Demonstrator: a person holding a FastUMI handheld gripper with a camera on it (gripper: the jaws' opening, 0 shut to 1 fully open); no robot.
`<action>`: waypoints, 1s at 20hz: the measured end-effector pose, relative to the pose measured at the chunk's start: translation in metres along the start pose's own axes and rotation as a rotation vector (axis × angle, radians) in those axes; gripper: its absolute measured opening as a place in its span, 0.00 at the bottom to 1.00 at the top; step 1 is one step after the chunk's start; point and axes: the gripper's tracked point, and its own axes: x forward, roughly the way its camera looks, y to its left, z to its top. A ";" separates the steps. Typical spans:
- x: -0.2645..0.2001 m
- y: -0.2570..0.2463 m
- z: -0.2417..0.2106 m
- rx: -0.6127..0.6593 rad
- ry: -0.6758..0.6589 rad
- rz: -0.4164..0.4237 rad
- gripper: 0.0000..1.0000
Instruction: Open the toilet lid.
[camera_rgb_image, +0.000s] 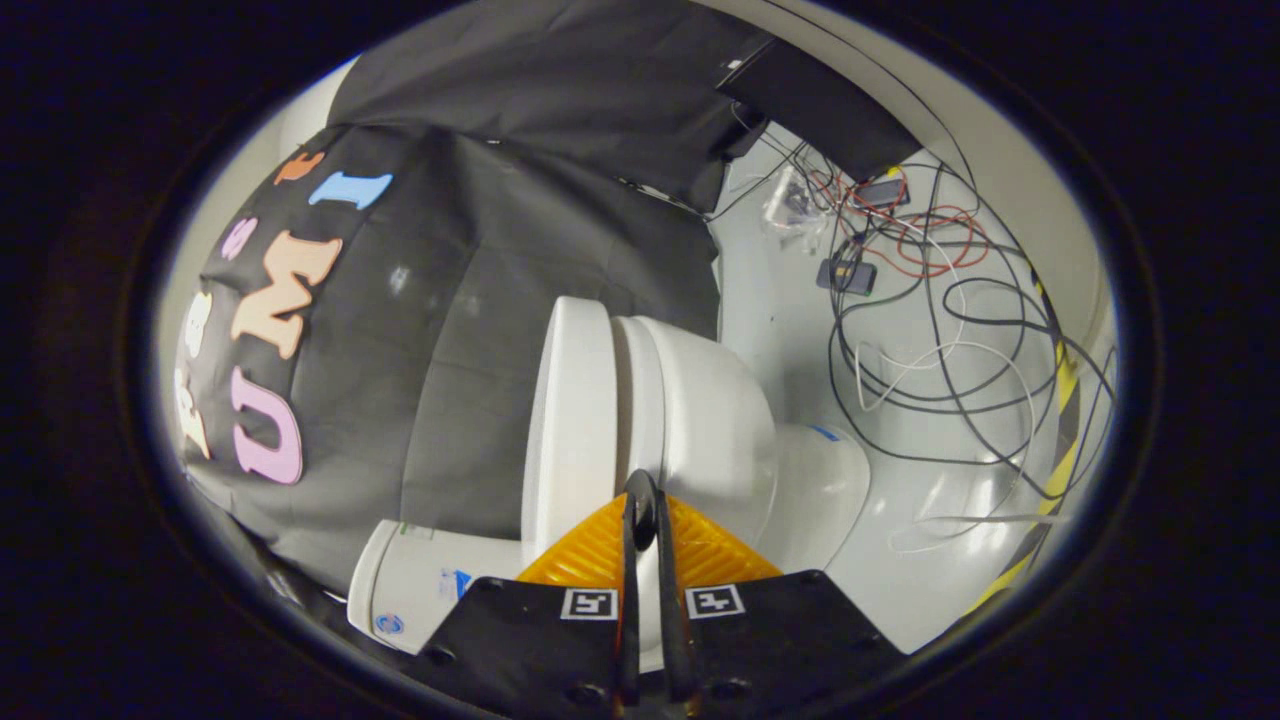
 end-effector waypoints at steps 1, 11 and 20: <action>-0.001 0.006 0.002 -0.008 -0.007 0.013 0.11; -0.034 0.088 0.011 -0.192 -0.059 0.144 0.11; -0.074 0.219 -0.030 -0.570 -0.061 0.325 0.11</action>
